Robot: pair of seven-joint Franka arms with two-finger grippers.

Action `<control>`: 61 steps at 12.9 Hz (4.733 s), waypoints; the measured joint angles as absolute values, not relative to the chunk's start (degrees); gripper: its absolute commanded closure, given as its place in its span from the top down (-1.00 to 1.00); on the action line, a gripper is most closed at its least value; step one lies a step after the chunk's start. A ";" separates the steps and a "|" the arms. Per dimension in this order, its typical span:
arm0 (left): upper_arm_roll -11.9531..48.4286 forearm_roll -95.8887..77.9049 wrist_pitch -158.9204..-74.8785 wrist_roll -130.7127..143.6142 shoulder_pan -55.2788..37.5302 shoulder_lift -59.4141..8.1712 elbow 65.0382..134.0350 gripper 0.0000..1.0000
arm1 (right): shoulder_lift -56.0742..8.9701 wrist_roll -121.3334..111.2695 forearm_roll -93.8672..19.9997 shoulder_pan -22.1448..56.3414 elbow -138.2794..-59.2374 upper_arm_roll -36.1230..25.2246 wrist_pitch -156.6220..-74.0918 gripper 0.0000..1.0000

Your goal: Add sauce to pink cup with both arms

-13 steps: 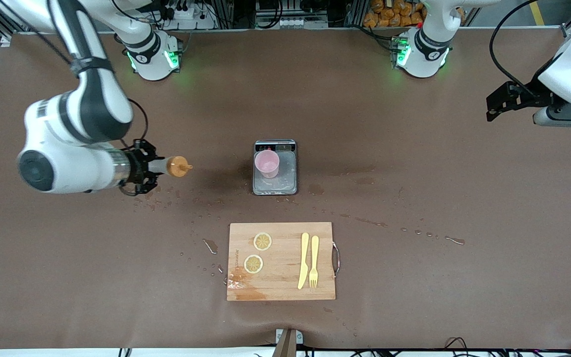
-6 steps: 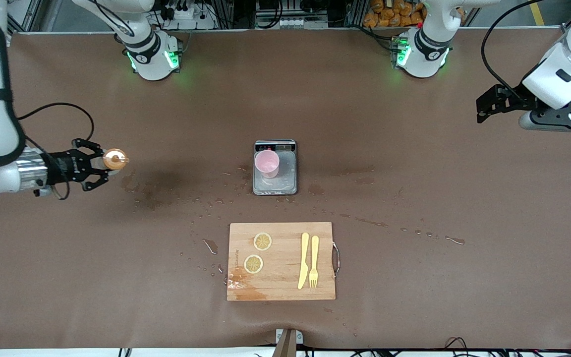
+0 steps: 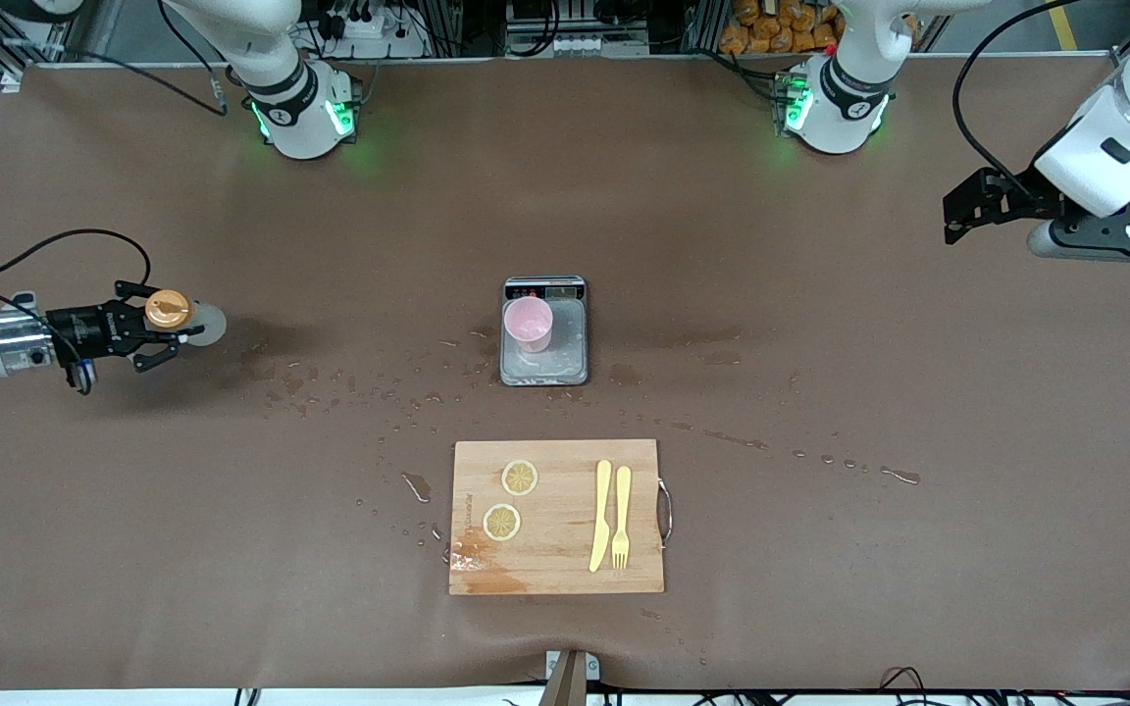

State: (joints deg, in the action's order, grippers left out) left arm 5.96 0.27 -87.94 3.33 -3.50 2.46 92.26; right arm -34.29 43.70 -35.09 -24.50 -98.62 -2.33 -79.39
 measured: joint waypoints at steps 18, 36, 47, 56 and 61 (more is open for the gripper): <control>5.96 0.27 -87.94 3.33 -3.46 2.05 92.20 1.00 | -43.88 30.84 -37.51 -27.57 -93.74 -2.31 -77.35 1.00; 6.00 0.27 -87.94 3.33 -3.48 1.74 92.16 1.00 | -28.18 25.15 -16.01 -9.14 -67.99 -0.48 -68.14 1.00; 5.97 0.27 -87.94 3.33 -3.44 1.68 92.02 1.00 | -4.78 3.39 -5.16 -2.56 -92.92 -0.51 -99.15 1.00; 5.94 0.27 -87.94 3.33 -3.42 1.68 92.00 1.00 | -2.50 2.30 1.23 -2.27 -92.73 -0.51 -104.85 1.00; 5.94 0.27 -87.94 3.33 -3.43 1.68 92.00 1.00 | -2.61 2.30 1.24 -2.25 -92.26 -0.51 -104.85 1.00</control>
